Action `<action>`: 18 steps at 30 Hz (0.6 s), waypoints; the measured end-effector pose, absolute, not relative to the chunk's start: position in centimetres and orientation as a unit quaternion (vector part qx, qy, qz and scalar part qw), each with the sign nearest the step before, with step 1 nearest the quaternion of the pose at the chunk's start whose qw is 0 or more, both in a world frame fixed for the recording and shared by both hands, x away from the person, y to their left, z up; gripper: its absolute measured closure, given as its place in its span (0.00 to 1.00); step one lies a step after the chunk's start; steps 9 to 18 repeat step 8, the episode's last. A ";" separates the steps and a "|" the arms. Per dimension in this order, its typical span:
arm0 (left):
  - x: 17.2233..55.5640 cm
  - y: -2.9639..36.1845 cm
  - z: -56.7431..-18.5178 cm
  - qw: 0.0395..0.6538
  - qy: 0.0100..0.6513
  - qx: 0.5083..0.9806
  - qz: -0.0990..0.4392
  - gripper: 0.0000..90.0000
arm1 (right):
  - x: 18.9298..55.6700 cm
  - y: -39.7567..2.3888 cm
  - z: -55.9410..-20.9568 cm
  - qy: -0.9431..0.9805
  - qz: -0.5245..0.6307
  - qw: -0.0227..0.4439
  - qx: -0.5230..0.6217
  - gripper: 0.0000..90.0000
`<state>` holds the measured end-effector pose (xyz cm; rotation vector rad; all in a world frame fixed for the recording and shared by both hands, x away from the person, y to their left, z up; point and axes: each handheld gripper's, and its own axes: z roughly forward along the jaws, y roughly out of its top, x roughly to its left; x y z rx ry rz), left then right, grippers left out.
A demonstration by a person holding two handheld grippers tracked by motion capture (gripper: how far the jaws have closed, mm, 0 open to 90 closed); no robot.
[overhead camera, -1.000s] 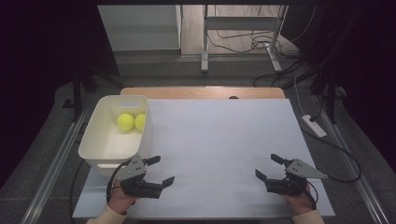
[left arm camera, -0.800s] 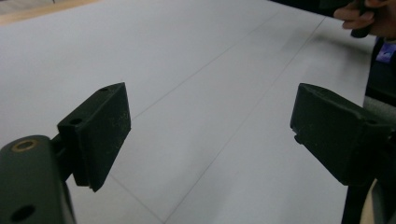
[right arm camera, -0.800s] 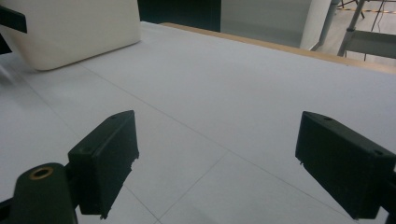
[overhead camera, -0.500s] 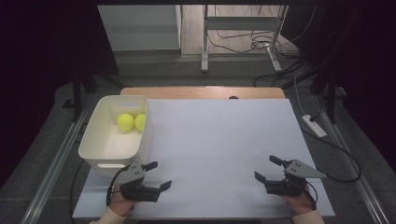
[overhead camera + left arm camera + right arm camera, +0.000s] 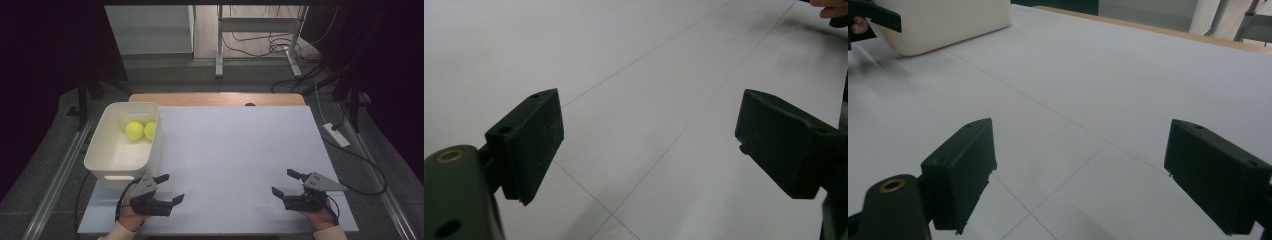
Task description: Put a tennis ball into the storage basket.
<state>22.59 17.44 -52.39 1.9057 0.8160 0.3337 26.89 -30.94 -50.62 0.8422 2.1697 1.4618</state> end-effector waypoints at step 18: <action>22.6 17.3 -52.4 0.497 0.336 0.789 0.135 0.14 | 26.8 -30.9 -50.7 0.777 0.521 0.192 0.298 0.14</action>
